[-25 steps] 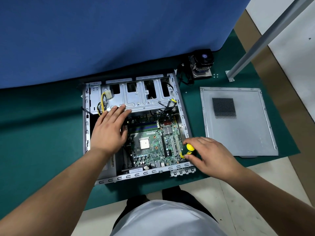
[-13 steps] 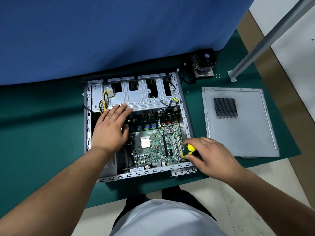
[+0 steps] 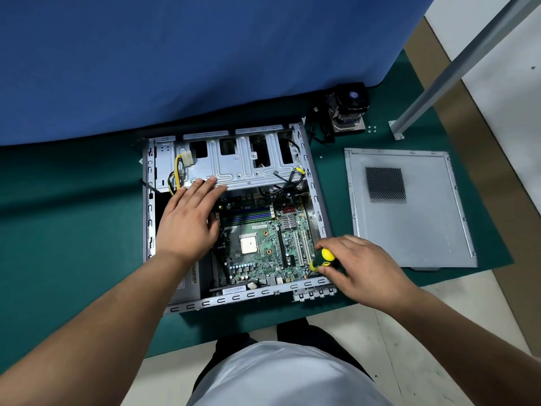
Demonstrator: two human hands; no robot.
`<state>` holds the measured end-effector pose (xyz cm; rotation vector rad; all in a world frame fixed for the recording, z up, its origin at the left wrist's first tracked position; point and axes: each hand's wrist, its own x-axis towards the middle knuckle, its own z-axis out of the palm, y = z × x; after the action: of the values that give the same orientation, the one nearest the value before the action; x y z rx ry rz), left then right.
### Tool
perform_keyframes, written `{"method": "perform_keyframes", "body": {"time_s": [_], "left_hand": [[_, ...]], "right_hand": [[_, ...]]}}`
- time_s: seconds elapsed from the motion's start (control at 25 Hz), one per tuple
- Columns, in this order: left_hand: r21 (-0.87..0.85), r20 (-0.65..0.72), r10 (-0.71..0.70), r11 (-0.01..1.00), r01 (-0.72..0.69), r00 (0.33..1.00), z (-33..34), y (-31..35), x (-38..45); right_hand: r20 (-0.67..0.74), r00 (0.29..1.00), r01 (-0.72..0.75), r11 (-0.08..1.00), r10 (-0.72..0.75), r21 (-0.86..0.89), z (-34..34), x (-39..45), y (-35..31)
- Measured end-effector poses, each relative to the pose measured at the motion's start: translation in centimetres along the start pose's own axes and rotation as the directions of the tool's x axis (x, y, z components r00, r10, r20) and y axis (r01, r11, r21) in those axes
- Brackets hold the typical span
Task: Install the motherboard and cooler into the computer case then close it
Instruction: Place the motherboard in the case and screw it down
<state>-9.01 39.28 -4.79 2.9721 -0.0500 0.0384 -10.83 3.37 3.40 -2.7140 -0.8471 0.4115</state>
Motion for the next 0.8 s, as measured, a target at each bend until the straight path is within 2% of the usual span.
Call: {"method": "perform_keyframes", "body": {"time_s": [0.16,0.32,0.52,0.6,0.72,0.8], "left_hand": [[-0.002,0.001,0.0,1.0,0.0,1.0,0.1,0.0,0.0],[0.004,0.004,-0.002,1.0,0.002,1.0,0.0,0.0,0.0],[0.002,0.008,0.0,1.0,0.0,1.0,-0.1,0.0,0.0],[0.001,0.008,-0.005,1.0,0.005,1.0,-0.1,0.0,0.0],[0.005,0.015,-0.008,1.0,0.008,1.0,-0.1,0.0,0.0],[0.008,0.02,-0.01,1.0,0.01,1.0,-0.1,0.0,0.0]], "right_hand": [[0.051,0.999,-0.01,0.999,0.012,-0.034,-0.6,0.5,-0.5],[0.129,0.992,0.042,0.962,-0.007,-0.269,-0.8,1.0,-1.9],[0.269,0.962,0.096,0.981,-0.048,-0.168,-2.6,1.1,-2.5],[0.258,0.966,0.095,0.965,-0.029,-0.246,-2.8,1.3,-2.9],[0.174,0.982,0.005,0.901,0.078,-0.435,-2.6,1.9,-3.5],[0.198,0.977,0.019,0.894,0.078,-0.448,-2.7,1.9,-3.7]]}}
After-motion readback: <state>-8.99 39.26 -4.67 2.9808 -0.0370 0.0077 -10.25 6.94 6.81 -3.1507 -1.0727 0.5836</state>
